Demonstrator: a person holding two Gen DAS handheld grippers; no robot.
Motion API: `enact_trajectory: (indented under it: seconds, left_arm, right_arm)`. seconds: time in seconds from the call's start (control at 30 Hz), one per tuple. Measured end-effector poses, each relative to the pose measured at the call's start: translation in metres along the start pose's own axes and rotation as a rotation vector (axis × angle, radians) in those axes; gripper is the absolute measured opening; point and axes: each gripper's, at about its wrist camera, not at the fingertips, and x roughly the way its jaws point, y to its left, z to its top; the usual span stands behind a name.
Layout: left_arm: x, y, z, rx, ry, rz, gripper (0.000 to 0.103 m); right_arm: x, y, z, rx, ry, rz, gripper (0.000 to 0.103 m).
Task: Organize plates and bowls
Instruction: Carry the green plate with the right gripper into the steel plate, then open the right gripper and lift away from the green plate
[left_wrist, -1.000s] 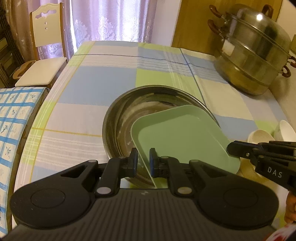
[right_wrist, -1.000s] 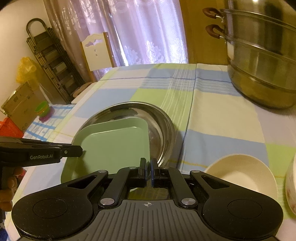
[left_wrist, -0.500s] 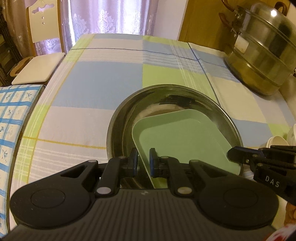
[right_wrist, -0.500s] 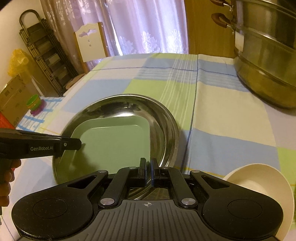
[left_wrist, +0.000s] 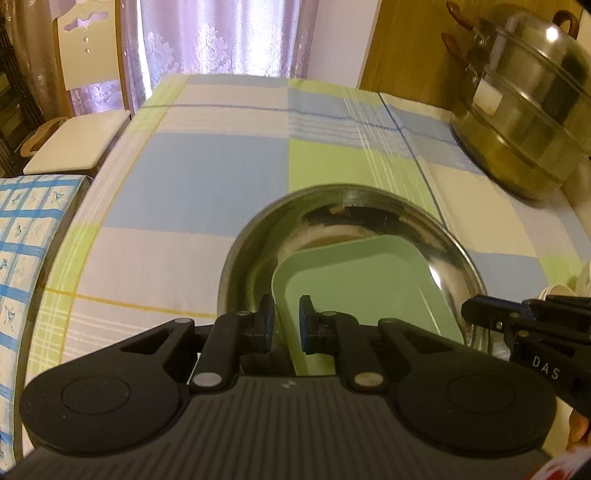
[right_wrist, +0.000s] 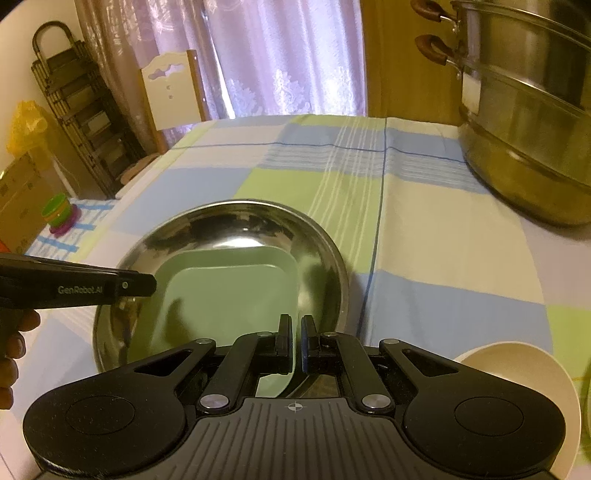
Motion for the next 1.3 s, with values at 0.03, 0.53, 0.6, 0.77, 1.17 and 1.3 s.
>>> enact_trajectory:
  seconds: [0.03, 0.53, 0.6, 0.77, 1.17, 1.3]
  left_arm:
    - [-0.003, 0.000, 0.000, 0.002, -0.007, 0.001, 0.012]
    - [-0.086, -0.010, -0.034, -0.044, -0.029, 0.016, 0.012]
    - [-0.098, -0.013, -0.044, -0.055, -0.029, 0.018, 0.012]
    - [-0.126, -0.023, -0.067, -0.074, -0.028, 0.030, 0.012]
    - [-0.173, -0.056, -0.117, -0.124, -0.026, 0.052, 0.012]
    - [-0.185, -0.067, -0.133, -0.135, -0.019, 0.058, 0.012]
  right_arm:
    - [-0.002, -0.001, 0.000, 0.008, -0.001, 0.007, 0.005]
    - [-0.063, 0.002, -0.008, 0.035, -0.028, 0.093, 0.005]
    - [-0.071, 0.003, -0.012, 0.033, -0.027, 0.109, 0.006]
    - [-0.096, 0.007, -0.026, 0.015, -0.026, 0.138, 0.007]
    - [-0.148, 0.003, -0.062, -0.010, -0.009, 0.193, 0.047]
    - [-0.164, 0.005, -0.073, -0.029, -0.003, 0.204, 0.047]
